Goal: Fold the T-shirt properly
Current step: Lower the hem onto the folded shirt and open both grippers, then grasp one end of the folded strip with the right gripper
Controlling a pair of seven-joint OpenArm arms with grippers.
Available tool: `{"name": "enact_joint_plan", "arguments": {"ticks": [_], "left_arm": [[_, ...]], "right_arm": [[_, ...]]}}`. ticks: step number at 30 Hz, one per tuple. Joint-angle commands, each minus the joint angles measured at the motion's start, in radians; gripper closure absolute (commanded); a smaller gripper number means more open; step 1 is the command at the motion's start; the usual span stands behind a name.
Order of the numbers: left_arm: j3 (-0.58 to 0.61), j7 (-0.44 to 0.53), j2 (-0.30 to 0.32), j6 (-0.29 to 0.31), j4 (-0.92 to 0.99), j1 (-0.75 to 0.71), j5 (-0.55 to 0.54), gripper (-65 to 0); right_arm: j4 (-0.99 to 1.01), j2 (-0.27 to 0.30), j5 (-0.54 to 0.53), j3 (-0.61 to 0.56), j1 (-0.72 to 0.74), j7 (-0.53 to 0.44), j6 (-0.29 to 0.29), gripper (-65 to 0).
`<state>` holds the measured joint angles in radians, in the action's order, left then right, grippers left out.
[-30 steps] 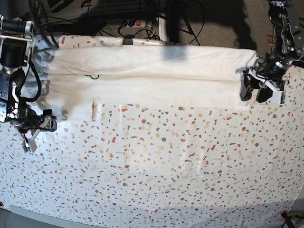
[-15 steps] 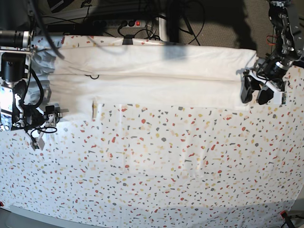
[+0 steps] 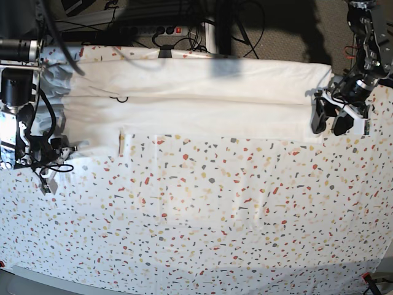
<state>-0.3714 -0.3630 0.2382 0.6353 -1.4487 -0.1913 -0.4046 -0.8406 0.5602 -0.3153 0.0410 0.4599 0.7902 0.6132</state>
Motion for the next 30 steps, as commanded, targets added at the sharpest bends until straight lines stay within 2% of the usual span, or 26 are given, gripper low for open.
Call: {"name": "enact_joint_plan", "arguments": {"ticks": [1,2,4,5,8,10,13,16,24,30], "left_arm": [[-0.006,0.024,0.015,0.005,-0.02,0.009,-0.019,-39.5],[-0.006,0.022,0.015,0.005,-0.02,0.009,-0.019,-39.5],[-0.006,0.022,0.014,0.005,-0.02,0.009,-0.019,-39.5],[-0.006,0.023,0.014,0.004,-0.02,0.009,-0.019,-39.5],[-0.006,0.022,0.014,0.005,-0.02,0.009,-0.019,-39.5],[-0.006,0.018,0.014,0.005,-0.02,0.009,-0.019,-39.5],[-0.006,0.011,0.014,0.005,-0.02,0.008,-0.019,-39.5],[-0.006,0.012,0.014,0.005,-0.02,0.009,-0.019,-39.5],[-0.006,-0.01,0.014,0.005,-0.02,0.008,-0.019,-39.5],[-0.006,-0.011,0.015,0.005,-0.02,0.009,-0.019,-39.5]], "right_arm": [[-0.024,0.024,-0.002,0.006,0.034,-0.008,0.0,0.0],[-0.034,0.027,-0.002,0.006,0.037,-0.008,0.005,0.0],[-0.074,0.034,-0.002,0.006,0.036,-0.005,0.071,0.0],[-0.098,0.036,-0.003,0.006,0.034,0.006,0.082,0.0],[-0.194,0.035,-0.019,0.006,0.009,0.064,0.082,0.0],[-0.28,0.035,-0.056,0.006,-0.04,0.067,0.082,0.0],[-0.444,0.034,-0.108,0.006,-0.158,0.06,0.082,0.0],[-0.616,0.03,-0.115,0.006,-0.291,0.055,0.082,0.0],[-0.99,0.03,-0.111,0.006,-0.612,-0.024,0.014,0.0],[-1.062,0.03,-0.104,0.006,-0.772,-0.095,0.014,0.0]]}}
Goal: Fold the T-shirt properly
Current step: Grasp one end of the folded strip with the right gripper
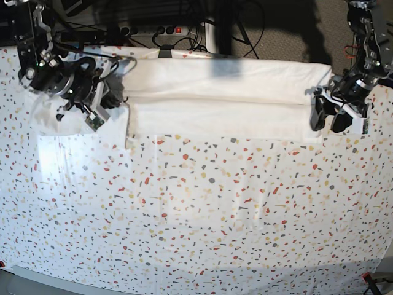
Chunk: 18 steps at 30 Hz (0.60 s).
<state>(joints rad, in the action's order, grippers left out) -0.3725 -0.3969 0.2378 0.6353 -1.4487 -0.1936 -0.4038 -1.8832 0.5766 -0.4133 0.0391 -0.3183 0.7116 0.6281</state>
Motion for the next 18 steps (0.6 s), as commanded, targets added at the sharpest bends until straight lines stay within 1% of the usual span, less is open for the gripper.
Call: {"name": "enact_joint_plan", "arguments": {"ticks": [1,5,8,10,13,14,16,17,18], "left_arm": [[-0.005,0.023,0.015,0.005,-0.02,0.011,-0.019,-39.5],[-0.005,0.023,0.015,0.005,-0.02,0.011,-0.019,-39.5],[-0.005,0.023,0.015,0.005,-0.02,0.011,-0.019,-39.6],[-0.005,0.023,0.015,0.005,-0.02,0.011,-0.019,-39.5],[-0.005,0.023,0.015,0.005,-0.02,0.011,-0.019,-39.5],[-0.005,0.023,0.015,0.005,-0.02,0.011,-0.02,-39.6],[-0.005,0.023,0.015,0.005,-0.02,0.011,-0.02,-39.6],[-0.005,0.021,0.015,0.005,-0.02,0.011,-0.019,-39.6],[-0.005,0.014,0.015,0.005,-0.02,0.011,-0.02,-39.6]], "right_arm": [[-0.02,0.014,-0.006,0.008,-0.017,-0.035,0.0,0.0],[-0.02,0.014,-0.002,0.008,-0.11,-0.118,0.0,0.0],[-0.02,0.014,0.052,0.008,-0.163,-0.185,0.0,0.0],[-0.02,0.014,0.073,0.008,-0.173,-0.198,0.0,0.0],[-0.02,0.014,0.073,0.008,-0.169,-0.192,0.0,0.0],[-0.02,0.014,0.069,0.008,-0.169,-0.191,0.0,-4.0],[-0.02,0.014,0.058,0.008,-0.169,-0.192,0.0,-19.9],[-0.02,0.014,0.046,0.008,-0.168,-0.196,0.0,-26.9],[-0.02,0.014,0.032,0.008,-0.163,-0.198,0.0,-32.1]]}}
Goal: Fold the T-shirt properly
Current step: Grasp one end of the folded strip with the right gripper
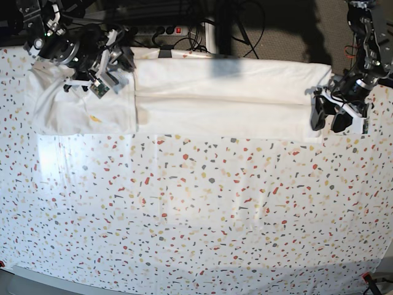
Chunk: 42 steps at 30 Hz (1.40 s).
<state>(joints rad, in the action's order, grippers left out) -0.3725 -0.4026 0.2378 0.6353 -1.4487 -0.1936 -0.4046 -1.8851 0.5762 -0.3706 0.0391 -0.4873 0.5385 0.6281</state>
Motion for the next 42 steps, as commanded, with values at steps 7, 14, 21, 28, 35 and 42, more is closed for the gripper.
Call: {"name": "enact_joint_plan", "arguments": {"ticks": [7,14,21,28,35,42], "left_arm": [[-0.006,-0.028,0.016,0.005,-0.02,0.011,-0.02,-39.6],[-0.007,-0.114,0.104,0.003,-0.02,0.005,-0.171,-39.6],[-0.006,-0.293,0.158,0.036,-0.015,0.005,-0.326,-39.6],[-0.006,-0.455,0.156,0.062,-0.015,0.006,-0.435,-39.6],[-0.005,-0.459,0.155,0.062,0.034,0.006,-0.463,-39.6],[-0.005,-0.463,0.156,0.063,0.186,0.011,-0.62,-39.5]], "right_arm": [[-0.018,0.014,-0.133,0.008,0.112,-0.014,-0.006,-35.2],[-0.018,0.014,-0.08,0.009,0.163,0.027,-0.115,-35.1],[-0.016,0.014,-0.076,0.009,0.163,0.037,-0.14,-35.1],[-0.016,0.014,-0.075,0.013,0.163,0.063,-0.143,-35.1],[-0.016,0.014,-0.075,0.014,0.163,0.099,-0.143,-35.1],[-0.016,0.014,-0.075,0.014,0.163,0.109,-0.143,-35.1]]}}
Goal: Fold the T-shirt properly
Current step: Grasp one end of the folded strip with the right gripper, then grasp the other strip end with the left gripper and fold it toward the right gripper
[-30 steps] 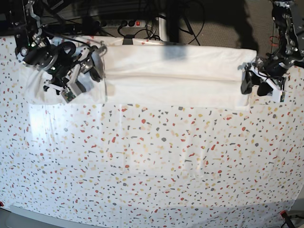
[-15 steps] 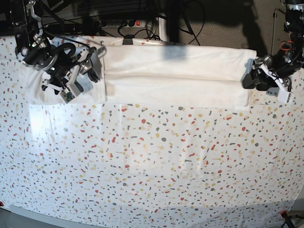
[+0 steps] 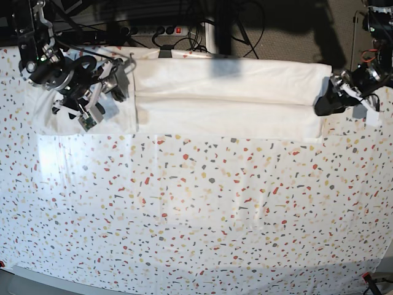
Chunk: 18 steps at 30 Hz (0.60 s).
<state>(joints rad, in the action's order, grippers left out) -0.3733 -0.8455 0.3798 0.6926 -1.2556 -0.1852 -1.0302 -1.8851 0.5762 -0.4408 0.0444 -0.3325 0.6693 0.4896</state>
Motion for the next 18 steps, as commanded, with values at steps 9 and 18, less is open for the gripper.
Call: {"name": "enact_joint_plan", "arguments": {"ticks": [9,18], "left_arm": [[-0.003,-0.074,-0.054,0.006,-0.001,0.003,0.002,-39.5],[0.009,-0.075,-0.055,0.006,-0.001,0.002,0.016,-10.1]], "right_arm": [[-0.016,0.017,-0.005,0.009,0.011,-0.037,-0.004,-35.1],[-0.016,0.017,-0.005,0.009,0.011,-0.041,-0.004,-35.1]]}}
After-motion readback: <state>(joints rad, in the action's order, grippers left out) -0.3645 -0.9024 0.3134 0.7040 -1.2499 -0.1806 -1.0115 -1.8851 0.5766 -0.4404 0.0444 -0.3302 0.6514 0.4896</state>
